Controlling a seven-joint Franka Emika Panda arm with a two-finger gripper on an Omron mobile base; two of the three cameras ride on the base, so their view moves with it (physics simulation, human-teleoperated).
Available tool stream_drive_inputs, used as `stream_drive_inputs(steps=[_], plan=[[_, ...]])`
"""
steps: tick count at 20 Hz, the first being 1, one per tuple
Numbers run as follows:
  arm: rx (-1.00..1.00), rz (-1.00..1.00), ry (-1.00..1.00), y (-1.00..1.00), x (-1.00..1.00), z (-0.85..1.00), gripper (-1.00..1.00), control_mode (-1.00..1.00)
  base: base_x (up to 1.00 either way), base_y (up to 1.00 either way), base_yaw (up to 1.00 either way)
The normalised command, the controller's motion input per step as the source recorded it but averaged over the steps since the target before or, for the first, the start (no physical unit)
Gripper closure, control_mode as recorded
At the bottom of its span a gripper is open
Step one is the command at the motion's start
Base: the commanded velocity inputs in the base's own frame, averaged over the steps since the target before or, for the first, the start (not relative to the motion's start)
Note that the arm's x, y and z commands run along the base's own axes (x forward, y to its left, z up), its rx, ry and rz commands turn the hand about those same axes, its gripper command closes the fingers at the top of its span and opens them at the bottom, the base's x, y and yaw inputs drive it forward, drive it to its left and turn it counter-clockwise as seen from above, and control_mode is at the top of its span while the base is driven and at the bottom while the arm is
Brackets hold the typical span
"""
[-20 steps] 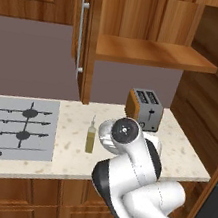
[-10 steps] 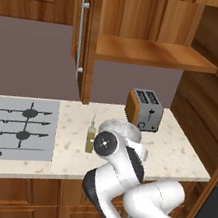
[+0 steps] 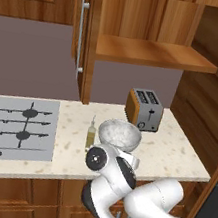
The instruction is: Retrieve the bottle and the shaker from the cabinet and place them next to the mixing bowl on the counter. Then add garlic from the fridge to the mixing bowl.
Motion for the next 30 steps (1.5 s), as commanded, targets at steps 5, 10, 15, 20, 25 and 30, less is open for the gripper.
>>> stream_drive_inputs(steps=[5, 10, 15, 20, 25, 30], plan=[[0.00, 0.00, -0.09, 0.00, 0.26, -0.47, 1.00, -1.00, 0.00, 0.00, 0.00], [0.00, 0.00, -0.04, 0.00, 0.33, -0.30, 1.00, -1.00, 0.00, 0.00, 0.00], [0.00, 0.00, -0.01, 0.00, 0.31, -0.23, 1.00, -1.00, 0.00, 0.00, 0.00], [0.00, 0.00, 0.00, 0.00, 0.22, -0.19, 1.00, -1.00, 0.00, 0.00, 0.00], [0.00, 0.00, -0.03, 0.00, 0.19, -0.24, 1.00, -1.00, 0.00, 0.00, 0.00], [0.00, 0.00, -0.05, 0.00, 0.18, -0.26, 1.00, -1.00, 0.00, 0.00, 0.00]])
